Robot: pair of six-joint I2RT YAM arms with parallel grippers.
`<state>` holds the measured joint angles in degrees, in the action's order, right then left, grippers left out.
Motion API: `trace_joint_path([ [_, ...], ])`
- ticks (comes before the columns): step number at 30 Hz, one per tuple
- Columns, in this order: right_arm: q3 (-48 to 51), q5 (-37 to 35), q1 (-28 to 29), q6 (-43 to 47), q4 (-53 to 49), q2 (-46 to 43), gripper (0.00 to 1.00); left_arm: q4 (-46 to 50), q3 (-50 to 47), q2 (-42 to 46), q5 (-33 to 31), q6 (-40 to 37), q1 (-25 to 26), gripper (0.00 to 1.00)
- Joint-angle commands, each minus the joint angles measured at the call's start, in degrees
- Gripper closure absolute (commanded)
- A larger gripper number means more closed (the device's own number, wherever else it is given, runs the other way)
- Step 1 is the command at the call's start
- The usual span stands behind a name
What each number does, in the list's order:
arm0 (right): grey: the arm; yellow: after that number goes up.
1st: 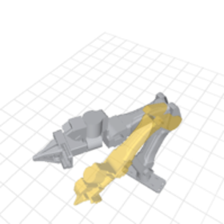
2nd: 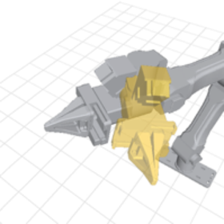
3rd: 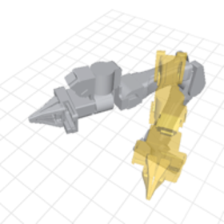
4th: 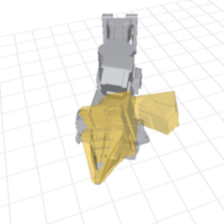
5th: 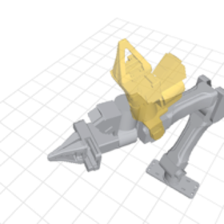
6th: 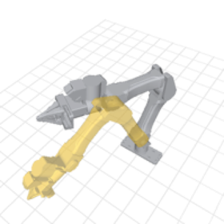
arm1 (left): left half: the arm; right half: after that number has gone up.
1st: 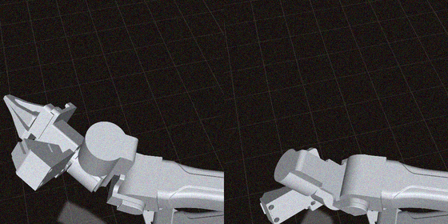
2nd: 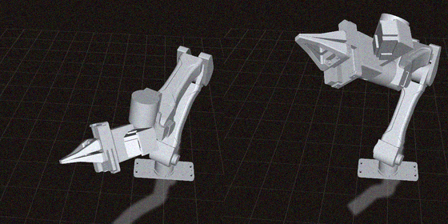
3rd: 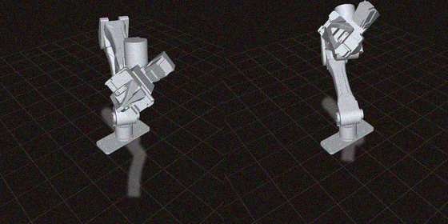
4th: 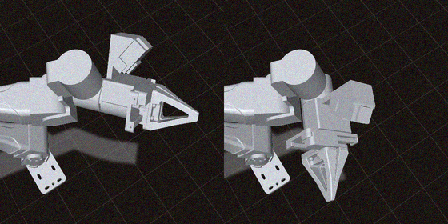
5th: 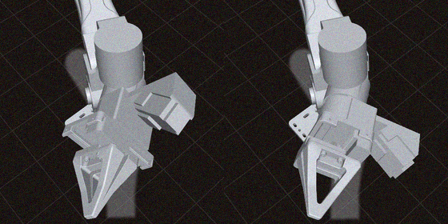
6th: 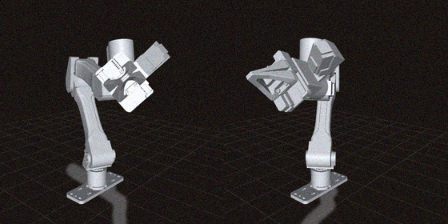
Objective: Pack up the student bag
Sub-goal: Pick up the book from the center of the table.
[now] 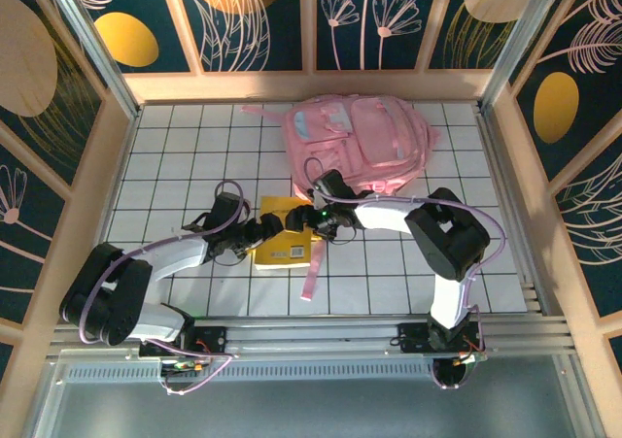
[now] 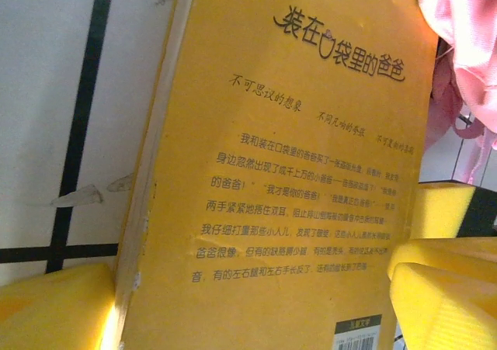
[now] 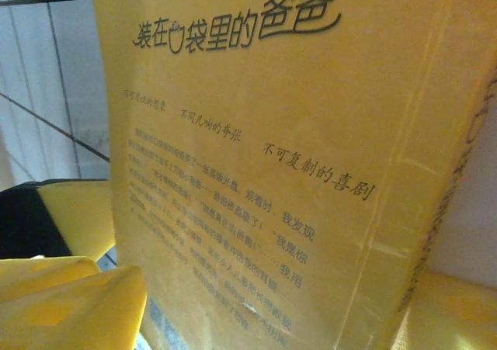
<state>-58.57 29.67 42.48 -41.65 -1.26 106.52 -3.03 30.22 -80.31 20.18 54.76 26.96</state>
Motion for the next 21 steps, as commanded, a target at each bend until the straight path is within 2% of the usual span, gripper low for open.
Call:
trace_joint_path([
  [1,1.21,12.03,0.94,-6.78,12.18,-1.71,0.26,-3.64,0.24,-2.49,4.38,-0.77,2.22,0.08],
  [4,1.57,11.81,1.05,-7.04,11.72,-1.98,0.29,-2.87,0.03,-2.01,3.63,-1.11,2.22,0.08],
  [8,1.49,12.12,0.94,-7.97,12.47,0.17,0.41,-2.13,-0.34,-1.19,3.12,-1.08,2.22,0.08],
  [10,1.31,12.54,0.94,-8.85,13.38,1.26,0.53,-1.01,-0.33,-0.33,2.27,-1.17,2.22,0.08],
  [13,1.03,13.05,1.03,-9.61,14.23,1.69,0.76,1.85,-0.15,1.32,-0.05,-1.06,2.25,0.07],
  [16,0.27,12.81,0.94,-8.86,12.55,0.72,0.98,8.3,1.16,4.33,-5.17,-1.86,2.13,0.03],
  [21,-0.66,12.44,1.57,-6.73,10.78,-3.7,1.0,20.01,4.97,11.93,-16.81,-5.28,0.94,0.01],
])
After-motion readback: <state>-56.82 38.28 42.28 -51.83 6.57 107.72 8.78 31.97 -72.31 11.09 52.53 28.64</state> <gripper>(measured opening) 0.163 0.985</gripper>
